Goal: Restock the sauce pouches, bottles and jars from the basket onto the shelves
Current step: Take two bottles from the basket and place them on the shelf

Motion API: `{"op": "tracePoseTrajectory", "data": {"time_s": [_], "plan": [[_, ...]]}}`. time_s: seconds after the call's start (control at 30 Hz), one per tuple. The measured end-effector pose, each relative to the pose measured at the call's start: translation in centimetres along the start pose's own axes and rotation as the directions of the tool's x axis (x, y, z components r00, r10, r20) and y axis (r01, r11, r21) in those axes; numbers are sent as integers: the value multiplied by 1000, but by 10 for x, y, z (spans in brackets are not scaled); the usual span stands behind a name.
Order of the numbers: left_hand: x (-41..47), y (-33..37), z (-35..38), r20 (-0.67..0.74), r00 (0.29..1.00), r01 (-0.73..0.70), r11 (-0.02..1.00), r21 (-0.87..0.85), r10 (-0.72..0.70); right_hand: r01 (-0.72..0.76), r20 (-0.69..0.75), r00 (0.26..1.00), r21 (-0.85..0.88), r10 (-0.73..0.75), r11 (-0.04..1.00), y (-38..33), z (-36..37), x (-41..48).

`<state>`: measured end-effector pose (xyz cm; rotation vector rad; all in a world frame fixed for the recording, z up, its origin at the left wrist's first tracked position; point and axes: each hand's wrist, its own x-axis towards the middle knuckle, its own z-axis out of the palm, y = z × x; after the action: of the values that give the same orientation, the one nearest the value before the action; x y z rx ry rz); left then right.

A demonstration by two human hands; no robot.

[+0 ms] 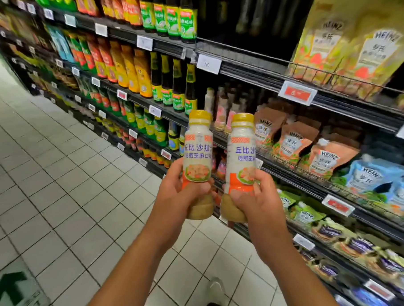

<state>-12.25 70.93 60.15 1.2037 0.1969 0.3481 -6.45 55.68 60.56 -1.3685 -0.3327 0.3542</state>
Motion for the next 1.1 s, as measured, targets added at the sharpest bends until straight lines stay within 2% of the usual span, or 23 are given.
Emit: {"op": "tracePoseTrajectory", "data": {"time_s": [0.5, 0.9, 1.1], "plan": [[182, 27, -6, 9, 999, -51, 998, 20, 51, 65, 61, 996, 44, -67, 997, -18, 8, 180], [296, 36, 0, 124, 991, -63, 997, 33, 58, 130, -7, 991, 36, -130, 991, -34, 5, 278], [357, 50, -6, 225, 973, -60, 998, -5, 59, 171, -126, 978, 29, -166, 985, -43, 14, 323]]}}
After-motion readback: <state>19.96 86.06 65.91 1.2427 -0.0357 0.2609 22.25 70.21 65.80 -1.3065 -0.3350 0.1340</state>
